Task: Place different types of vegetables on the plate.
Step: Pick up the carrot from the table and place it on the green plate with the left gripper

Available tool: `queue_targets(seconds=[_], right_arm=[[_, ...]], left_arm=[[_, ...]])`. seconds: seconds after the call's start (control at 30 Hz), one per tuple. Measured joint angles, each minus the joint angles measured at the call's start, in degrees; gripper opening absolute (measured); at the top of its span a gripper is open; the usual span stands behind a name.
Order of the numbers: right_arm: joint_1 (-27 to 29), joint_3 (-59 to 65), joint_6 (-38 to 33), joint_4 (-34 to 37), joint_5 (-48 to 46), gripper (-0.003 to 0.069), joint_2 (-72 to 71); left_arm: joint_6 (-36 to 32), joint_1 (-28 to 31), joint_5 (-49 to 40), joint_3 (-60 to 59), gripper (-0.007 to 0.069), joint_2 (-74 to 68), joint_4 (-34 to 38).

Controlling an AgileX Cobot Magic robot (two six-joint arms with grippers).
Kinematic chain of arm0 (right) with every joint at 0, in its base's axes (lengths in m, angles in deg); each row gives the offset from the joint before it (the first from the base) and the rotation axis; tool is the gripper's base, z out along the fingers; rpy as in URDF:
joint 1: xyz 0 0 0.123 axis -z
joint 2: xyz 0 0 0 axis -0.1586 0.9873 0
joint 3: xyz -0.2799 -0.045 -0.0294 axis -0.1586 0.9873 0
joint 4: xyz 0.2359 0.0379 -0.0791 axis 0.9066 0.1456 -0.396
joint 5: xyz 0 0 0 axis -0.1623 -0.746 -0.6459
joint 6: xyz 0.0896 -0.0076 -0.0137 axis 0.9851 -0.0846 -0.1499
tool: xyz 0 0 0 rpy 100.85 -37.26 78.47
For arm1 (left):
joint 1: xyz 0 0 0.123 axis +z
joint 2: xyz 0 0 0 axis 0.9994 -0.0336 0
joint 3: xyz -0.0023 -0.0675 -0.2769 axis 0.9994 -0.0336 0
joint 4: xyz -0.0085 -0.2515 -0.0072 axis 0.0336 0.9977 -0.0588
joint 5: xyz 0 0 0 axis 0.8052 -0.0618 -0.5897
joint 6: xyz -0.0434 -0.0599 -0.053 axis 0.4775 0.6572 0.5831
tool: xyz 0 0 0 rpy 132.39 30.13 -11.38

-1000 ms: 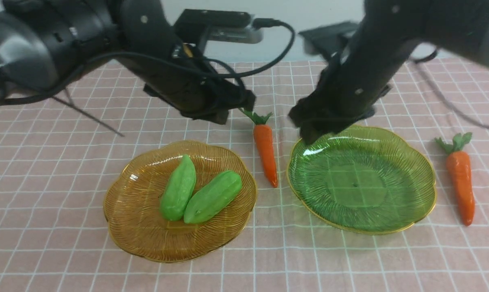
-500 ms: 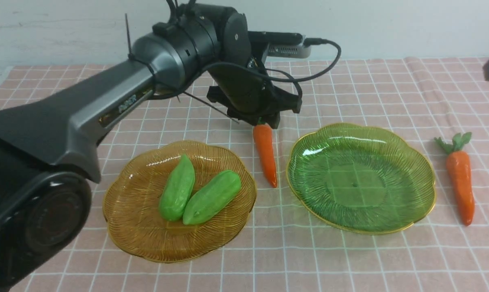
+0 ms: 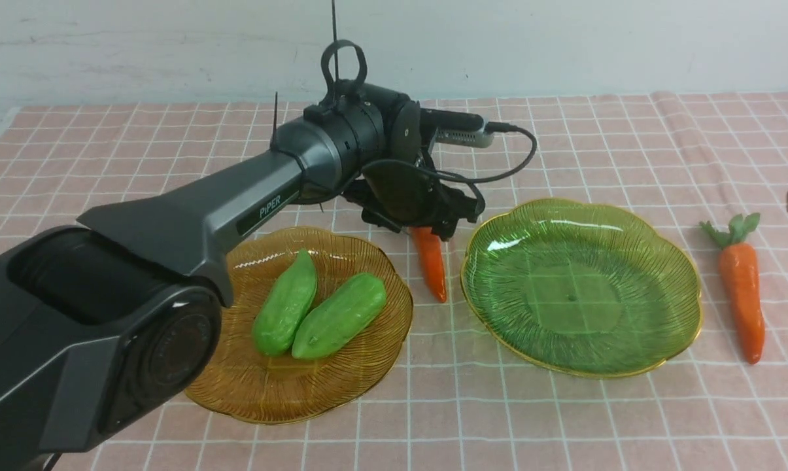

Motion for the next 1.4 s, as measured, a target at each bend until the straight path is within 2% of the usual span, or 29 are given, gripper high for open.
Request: queue_targets(seconds=[0.23,0.5,0.8,0.93,1.0,1.03,1.07,1.23,1.4], right_arm=[[0.0,0.0,0.16,0.34,4.03,0.053,0.29],[0.0,0.0,0.16,0.45,6.3,0.053,4.05],[0.0,0.0,0.16,0.45,7.24,0.0515,9.7],[0.0,0.0,0.16,0.45,7.3,0.0406,10.74],[0.0,0.0,0.16,0.45,7.3,0.0264,10.51],[0.0,0.0,0.16,0.45,7.25,0.0237,10.3],[0.0,0.0,0.16,0.45,7.17,0.0238,9.97],[0.0,0.0,0.23,1.17,5.47,0.0255,5.2],[-1.09,0.0,-0.54,4.95,2.85,0.0255,-1.25]], left_arm=[[-1.08,-0.79,-6.97,6.33,0.0179,3.94,2.94],[-2.43,-5.5,-8.44,6.51,0.0179,3.16,9.97],[-2.45,-8.87,-8.86,6.51,0.0195,0.21,10.7],[-2.45,-9.15,-9.25,6.51,0.0246,-1.15,11.44],[-2.45,-9.15,-10.24,6.51,0.0312,-1.82,11.57],[-2.39,-9.15,-10.87,6.51,0.0354,-2.0,11.56],[-2.39,-9.15,-11.6,6.51,0.0397,-2.18,11.56],[-2.39,-9.1,-12.68,6.51,0.0516,-1.98,11.4],[-2.39,-8.85,-13.07,6.51,0.0559,-0.4,11.32]])
